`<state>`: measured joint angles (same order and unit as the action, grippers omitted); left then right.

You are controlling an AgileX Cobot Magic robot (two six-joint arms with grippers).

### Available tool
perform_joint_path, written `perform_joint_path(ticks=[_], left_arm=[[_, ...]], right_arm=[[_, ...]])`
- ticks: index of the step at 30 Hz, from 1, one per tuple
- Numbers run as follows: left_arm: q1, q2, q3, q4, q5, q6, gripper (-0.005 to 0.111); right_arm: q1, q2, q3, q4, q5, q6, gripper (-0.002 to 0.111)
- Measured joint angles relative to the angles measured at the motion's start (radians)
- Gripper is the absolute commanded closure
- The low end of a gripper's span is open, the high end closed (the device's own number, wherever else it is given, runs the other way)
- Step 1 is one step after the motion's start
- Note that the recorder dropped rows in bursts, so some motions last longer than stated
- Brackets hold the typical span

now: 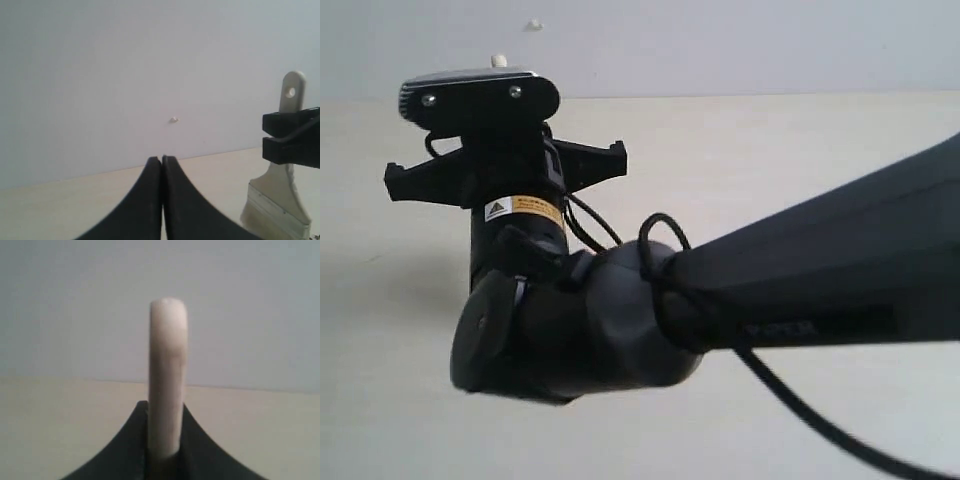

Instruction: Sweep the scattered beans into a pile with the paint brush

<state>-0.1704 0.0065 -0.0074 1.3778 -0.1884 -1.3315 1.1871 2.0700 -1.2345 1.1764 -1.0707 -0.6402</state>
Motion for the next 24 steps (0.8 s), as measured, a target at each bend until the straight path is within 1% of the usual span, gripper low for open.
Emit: perform_joint_path(ticks=[2, 4, 8, 12, 18, 22, 24], left_arm=[[0.000, 0.000, 0.000, 0.000, 0.000, 0.000, 0.107], [0.000, 0.000, 0.000, 0.000, 0.000, 0.000, 0.107], [0.000, 0.000, 0.000, 0.000, 0.000, 0.000, 0.107], [0.000, 0.000, 0.000, 0.000, 0.000, 0.000, 0.107], [0.000, 0.000, 0.000, 0.000, 0.000, 0.000, 0.107], [0.000, 0.000, 0.000, 0.000, 0.000, 0.000, 0.107], [0.000, 0.000, 0.000, 0.000, 0.000, 0.000, 0.107]], right_arm=[[-0.046, 0.000, 0.000, -0.049, 0.081, 0.109, 0.108], [-0.085, 0.000, 0.000, -0.101, 0.125, 0.191, 0.108], [-0.118, 0.002, 0.000, -0.141, 0.149, 0.282, 0.108], [-0.121, 0.026, 0.000, -0.161, 0.149, 0.351, 0.108], [-0.125, 0.116, 0.000, -0.167, 0.147, 0.555, 0.108], [-0.125, 0.142, 0.000, -0.154, 0.144, 0.580, 0.108], [-0.125, 0.144, 0.000, -0.112, 0.141, 0.542, 0.108]])
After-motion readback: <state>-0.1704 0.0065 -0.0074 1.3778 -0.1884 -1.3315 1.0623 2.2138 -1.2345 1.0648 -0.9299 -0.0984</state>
